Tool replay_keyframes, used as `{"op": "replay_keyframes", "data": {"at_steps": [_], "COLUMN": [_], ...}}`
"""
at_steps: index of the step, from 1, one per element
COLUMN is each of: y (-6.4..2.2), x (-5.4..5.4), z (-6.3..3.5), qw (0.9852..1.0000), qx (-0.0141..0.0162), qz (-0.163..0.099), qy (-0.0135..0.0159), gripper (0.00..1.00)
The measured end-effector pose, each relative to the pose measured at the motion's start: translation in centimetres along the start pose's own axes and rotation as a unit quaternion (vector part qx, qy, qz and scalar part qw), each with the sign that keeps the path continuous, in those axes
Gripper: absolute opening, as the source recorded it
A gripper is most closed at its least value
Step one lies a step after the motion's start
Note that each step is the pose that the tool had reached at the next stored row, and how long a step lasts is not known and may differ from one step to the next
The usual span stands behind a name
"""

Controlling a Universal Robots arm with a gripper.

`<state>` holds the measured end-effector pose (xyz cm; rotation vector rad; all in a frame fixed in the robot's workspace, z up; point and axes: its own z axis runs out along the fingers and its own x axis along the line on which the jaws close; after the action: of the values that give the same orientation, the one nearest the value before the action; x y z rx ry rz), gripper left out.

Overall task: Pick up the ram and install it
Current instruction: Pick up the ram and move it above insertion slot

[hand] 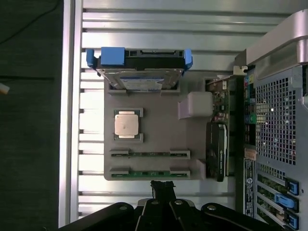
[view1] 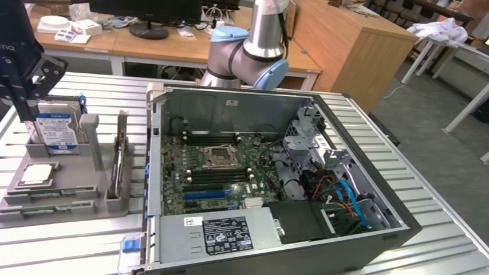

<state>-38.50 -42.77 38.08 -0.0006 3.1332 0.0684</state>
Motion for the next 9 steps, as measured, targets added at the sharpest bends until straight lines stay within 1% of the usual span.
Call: {"op": "replay_keyframes", "data": {"at_steps": [5,9], "y": [0.0,0.0], "x": [0.0,0.0], "z": [0.02,0.03], "qw": [0.9998,0.9994], "qx": [0.0001,0.0001], "qz": [-0.017,-0.034], "qy": [0.0007,0.0014], "gripper": [0.1,0.1]}}
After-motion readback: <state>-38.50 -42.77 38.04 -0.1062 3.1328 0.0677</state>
